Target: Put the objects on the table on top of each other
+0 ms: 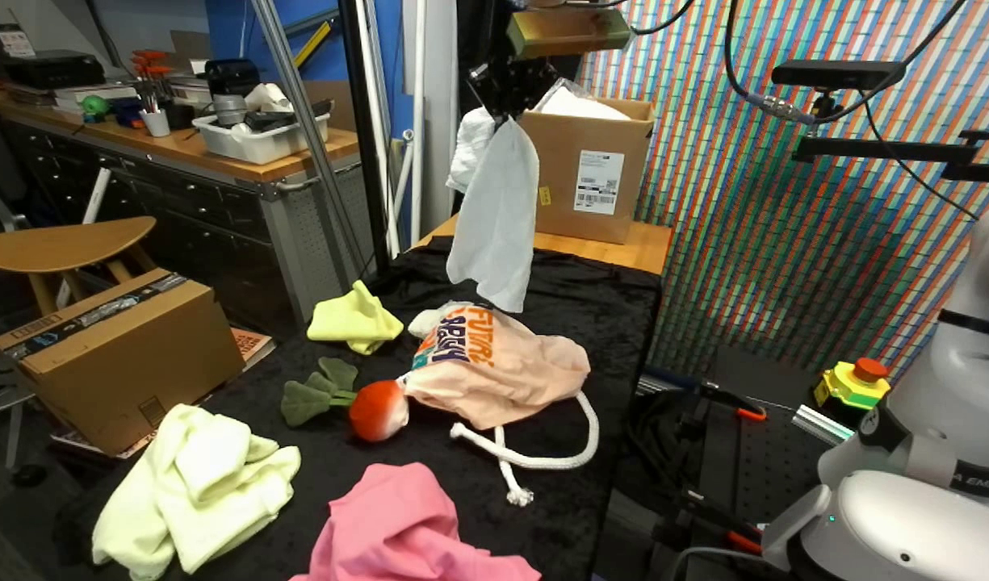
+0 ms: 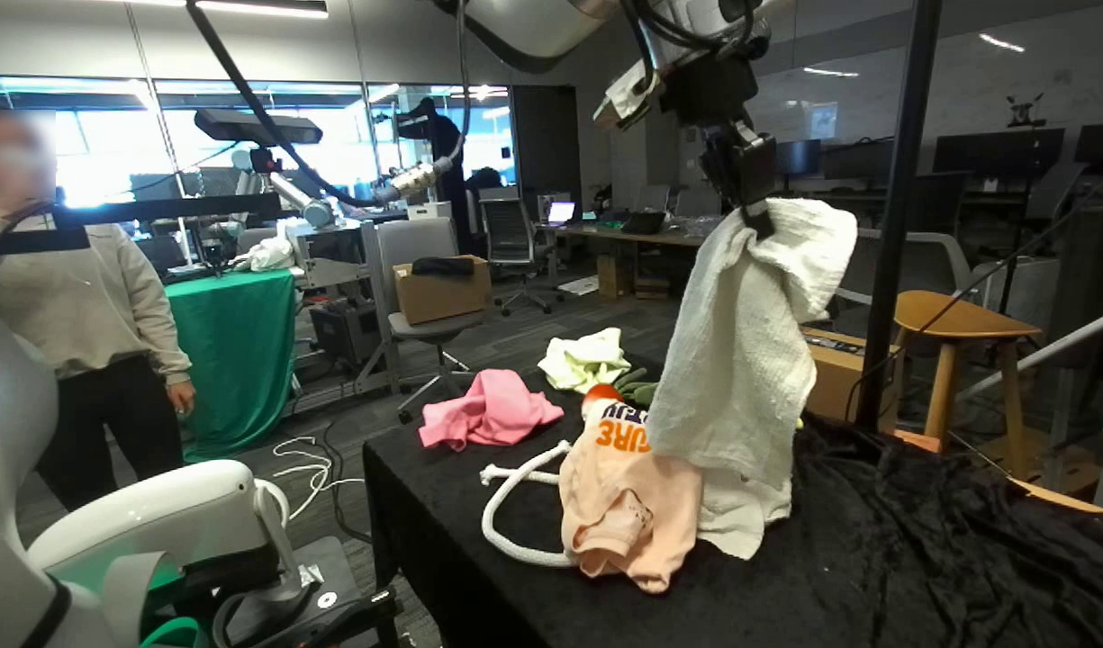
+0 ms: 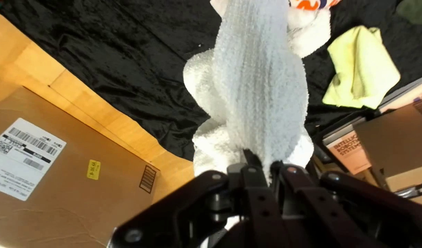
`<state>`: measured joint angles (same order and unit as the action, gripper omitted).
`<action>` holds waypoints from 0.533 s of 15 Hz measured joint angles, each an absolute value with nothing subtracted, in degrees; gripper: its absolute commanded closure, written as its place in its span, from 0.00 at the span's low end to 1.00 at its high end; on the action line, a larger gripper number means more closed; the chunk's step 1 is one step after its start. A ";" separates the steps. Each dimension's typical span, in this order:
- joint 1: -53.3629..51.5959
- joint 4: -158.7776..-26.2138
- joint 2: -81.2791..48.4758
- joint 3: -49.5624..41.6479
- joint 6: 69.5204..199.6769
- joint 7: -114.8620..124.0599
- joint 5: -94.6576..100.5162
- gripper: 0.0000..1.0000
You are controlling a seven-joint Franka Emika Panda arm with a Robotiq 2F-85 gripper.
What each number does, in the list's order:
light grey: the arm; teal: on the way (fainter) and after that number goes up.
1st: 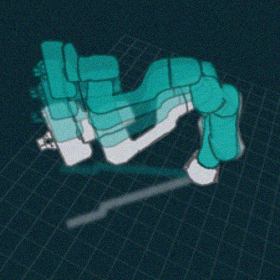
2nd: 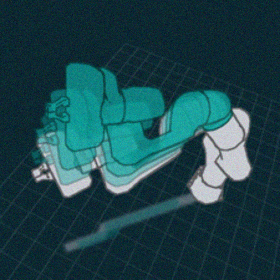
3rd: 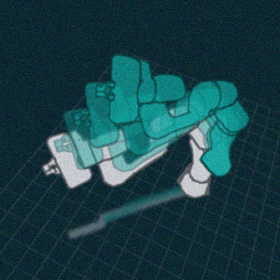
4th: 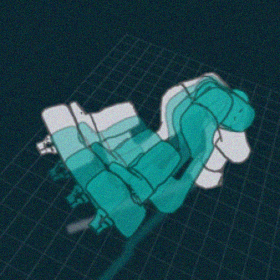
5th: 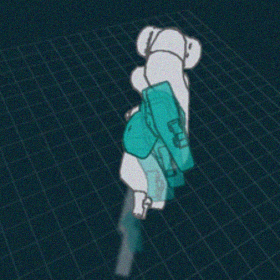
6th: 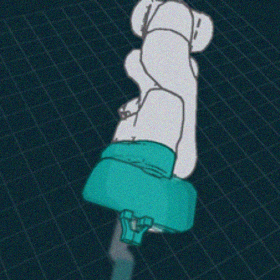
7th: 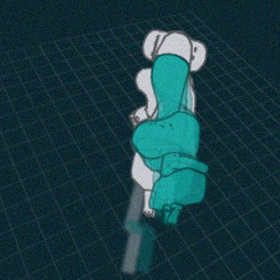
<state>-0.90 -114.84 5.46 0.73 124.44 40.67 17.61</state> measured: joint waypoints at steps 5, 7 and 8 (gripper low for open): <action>-1.01 -114.92 9.96 1.00 117.85 23.83 11.77 0.96; -1.02 -115.02 9.72 1.29 116.06 20.03 11.06 0.96; -1.04 -115.14 9.12 1.55 115.54 18.72 10.91 0.96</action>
